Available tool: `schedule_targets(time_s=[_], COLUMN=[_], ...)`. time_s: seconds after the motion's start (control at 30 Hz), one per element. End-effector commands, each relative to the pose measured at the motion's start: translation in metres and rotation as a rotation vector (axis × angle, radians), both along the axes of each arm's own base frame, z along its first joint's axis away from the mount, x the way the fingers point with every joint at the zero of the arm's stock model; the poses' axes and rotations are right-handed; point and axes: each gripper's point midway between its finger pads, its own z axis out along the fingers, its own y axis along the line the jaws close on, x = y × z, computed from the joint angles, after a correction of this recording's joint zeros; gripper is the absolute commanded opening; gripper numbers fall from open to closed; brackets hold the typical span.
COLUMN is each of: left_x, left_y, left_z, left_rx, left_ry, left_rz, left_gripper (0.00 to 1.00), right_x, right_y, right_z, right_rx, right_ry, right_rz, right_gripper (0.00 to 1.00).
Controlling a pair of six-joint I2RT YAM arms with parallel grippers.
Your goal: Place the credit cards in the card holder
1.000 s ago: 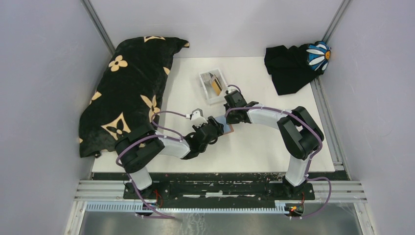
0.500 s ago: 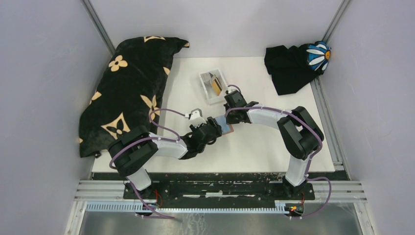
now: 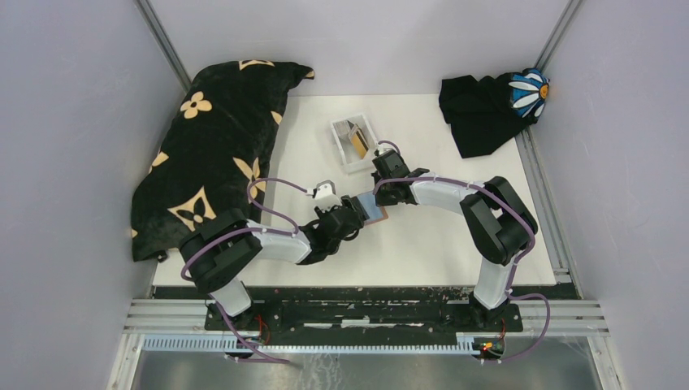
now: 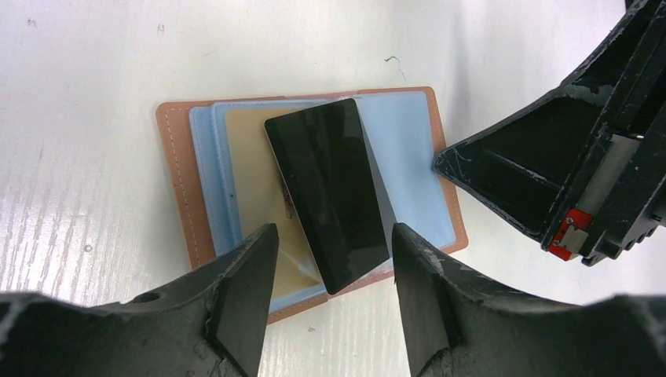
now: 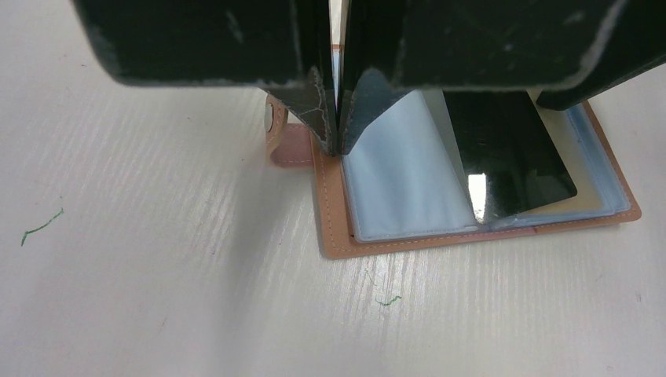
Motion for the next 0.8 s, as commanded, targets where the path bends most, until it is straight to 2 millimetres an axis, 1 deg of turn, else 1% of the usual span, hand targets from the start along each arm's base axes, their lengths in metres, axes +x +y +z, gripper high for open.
schedule_targets(time_s=[0.0,0.07,0.2,0.27,0.33,0.47,0.77], left_x=[0.003,0.005,0.007,0.008,0.009,0.011,0.016], left_y=[0.008,0.006,0.003,0.001,-0.001,-0.004,-0.009], left_z=[-0.008,-0.006,-0.006,-0.005,-0.006,-0.007,-0.008], left_rx=[0.102,0.103,0.102,0.100,0.099,0.098,0.092], left_ry=[-0.003,-0.008,-0.010,-0.012,-0.014,-0.013,-0.030], left_rz=[-0.001,-0.001,-0.003,-0.002,-0.005,-0.008,-0.007], left_gripper=[0.60,0.57,0.48,0.47,0.43,0.41,0.41], right_x=[-0.026,-0.026,-0.026,-0.026,-0.026,-0.026,-0.027], right_y=[-0.011,-0.011,-0.011,-0.011,-0.010,-0.010,-0.009], right_z=[-0.038,-0.038,-0.037,-0.038,-0.038,-0.039,-0.041], right_rx=[-0.078,-0.077,-0.074,-0.074,-0.072,-0.071,-0.067], right_ry=[0.115,0.115,0.113,0.113,0.115,0.116,0.122], right_rz=[0.023,0.023,0.021,0.021,0.022,0.022,0.023], right_gripper=[0.06,0.06,0.06,0.06,0.06,0.06,0.06])
